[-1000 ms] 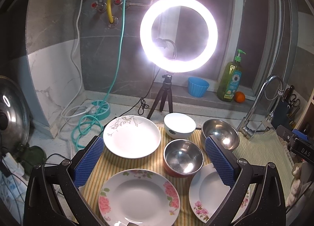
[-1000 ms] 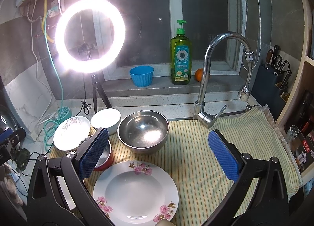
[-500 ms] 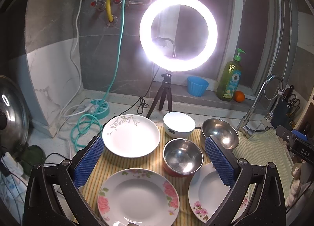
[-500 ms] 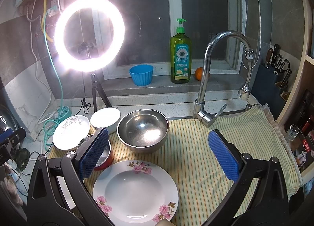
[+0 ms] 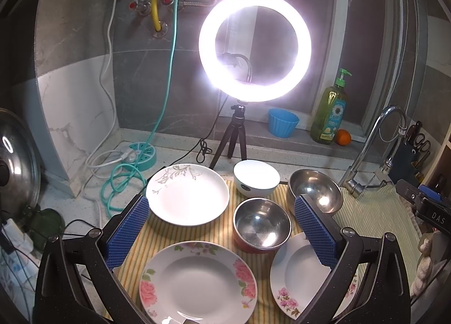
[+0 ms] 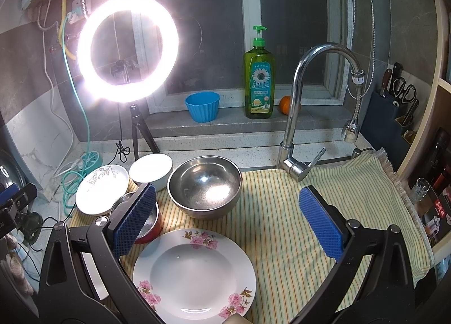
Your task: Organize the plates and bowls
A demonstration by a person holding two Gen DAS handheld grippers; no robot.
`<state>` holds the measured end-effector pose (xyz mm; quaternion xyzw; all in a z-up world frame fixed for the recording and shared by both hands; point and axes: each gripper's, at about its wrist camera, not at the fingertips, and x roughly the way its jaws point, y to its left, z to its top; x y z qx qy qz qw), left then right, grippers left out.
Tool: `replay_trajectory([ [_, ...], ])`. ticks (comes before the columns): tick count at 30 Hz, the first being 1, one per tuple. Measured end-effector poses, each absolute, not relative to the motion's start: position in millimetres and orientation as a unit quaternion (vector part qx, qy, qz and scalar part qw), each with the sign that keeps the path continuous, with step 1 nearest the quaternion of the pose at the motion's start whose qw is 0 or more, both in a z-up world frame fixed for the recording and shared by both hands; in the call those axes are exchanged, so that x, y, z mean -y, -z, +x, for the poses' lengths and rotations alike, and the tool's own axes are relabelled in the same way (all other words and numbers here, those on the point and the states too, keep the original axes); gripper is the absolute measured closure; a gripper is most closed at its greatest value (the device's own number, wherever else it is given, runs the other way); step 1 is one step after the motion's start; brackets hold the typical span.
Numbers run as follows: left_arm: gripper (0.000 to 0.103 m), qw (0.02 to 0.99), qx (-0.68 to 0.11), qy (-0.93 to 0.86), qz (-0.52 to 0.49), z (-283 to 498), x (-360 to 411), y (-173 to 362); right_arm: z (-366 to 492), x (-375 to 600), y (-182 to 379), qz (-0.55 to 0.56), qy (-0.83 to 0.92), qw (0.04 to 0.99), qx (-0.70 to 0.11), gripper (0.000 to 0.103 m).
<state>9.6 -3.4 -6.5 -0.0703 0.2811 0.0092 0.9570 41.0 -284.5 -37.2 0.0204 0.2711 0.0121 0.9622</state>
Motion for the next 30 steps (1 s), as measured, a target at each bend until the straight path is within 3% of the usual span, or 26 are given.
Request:
replay_trajectory([
  [30, 0.001, 0.945, -0.321, 0.004, -0.063, 20.8, 15.9, 25.9, 45.7, 300.2, 63.2, 0.019, -0.002, 0.950, -0.312, 0.000],
])
